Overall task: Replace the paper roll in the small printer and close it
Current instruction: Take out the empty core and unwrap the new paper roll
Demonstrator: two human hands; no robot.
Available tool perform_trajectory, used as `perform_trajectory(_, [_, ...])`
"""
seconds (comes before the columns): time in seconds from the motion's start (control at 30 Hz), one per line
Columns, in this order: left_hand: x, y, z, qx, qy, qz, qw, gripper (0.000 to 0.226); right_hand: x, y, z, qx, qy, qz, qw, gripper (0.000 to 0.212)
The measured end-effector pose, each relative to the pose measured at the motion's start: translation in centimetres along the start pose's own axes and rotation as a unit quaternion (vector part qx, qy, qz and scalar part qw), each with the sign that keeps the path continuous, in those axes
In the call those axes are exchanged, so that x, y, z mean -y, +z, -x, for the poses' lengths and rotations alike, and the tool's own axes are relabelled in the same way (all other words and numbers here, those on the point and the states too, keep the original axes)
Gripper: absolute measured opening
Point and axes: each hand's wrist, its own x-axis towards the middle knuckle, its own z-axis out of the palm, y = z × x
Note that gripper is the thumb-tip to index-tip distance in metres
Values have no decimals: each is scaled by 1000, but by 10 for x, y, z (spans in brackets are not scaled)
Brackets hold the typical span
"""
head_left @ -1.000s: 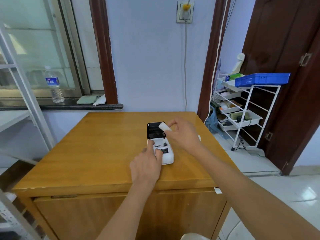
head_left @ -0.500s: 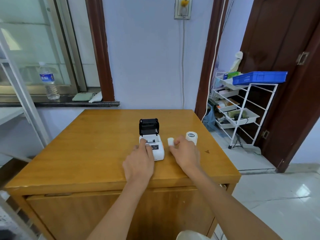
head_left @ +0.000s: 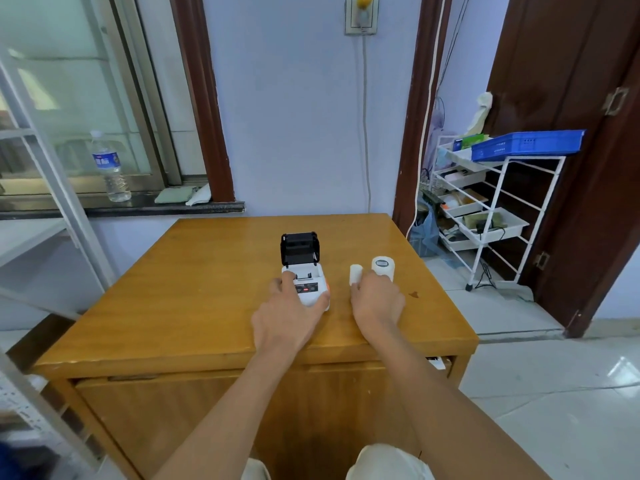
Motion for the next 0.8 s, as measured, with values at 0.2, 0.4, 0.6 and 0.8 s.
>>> perform_trajectory(0.2, [1, 2, 0, -8, 7, -1, 1000, 83, 3, -1, 1, 12, -15, 12, 1000, 31])
perform_trajectory(0.4, [4, 5, -2, -14, 13, 3, 1000, 85, -28, -7, -9, 80, -31, -215, 973, 49])
perform_trajectory(0.6, [5, 8, -5, -18, 17, -6, 1000, 83, -43, -26, -28, 156, -8, -140, 978, 64])
perform_trajectory(0.8, [4, 9, -5, -21, 17, -13, 1000, 84, -52, -20, -22, 1, 34, -62, 998, 63])
